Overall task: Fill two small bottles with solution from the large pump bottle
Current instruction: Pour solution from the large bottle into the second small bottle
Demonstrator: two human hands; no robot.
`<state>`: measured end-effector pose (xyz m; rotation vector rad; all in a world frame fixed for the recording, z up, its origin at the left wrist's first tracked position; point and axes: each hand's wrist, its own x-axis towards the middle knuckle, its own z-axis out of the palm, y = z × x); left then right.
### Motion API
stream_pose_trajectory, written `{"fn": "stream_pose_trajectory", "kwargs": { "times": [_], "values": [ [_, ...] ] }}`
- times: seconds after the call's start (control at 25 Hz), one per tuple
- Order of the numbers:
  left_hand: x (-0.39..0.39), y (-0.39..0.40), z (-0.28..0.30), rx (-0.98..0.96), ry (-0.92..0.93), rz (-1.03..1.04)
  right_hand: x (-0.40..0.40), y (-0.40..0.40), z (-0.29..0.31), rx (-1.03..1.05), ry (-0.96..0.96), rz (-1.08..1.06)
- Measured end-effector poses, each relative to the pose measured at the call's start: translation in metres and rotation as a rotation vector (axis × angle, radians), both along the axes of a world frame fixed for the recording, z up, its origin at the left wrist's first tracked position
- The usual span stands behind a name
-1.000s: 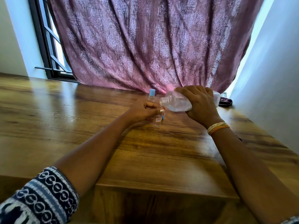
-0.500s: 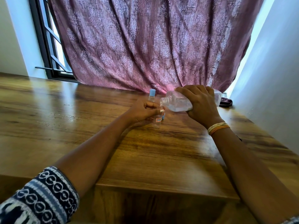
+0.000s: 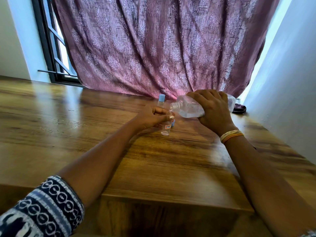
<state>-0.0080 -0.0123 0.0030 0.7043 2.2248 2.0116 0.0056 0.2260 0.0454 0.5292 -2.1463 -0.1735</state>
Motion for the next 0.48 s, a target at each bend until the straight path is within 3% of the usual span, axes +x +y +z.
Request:
{"fn": "stream_pose_trajectory", "kwargs": {
  "times": [0.48],
  "values": [
    [-0.0012,-0.0020,0.0023,-0.028,0.021,-0.010,-0.0015,0.0007,-0.0009,0.000,0.025,-0.020]
  ]
}}
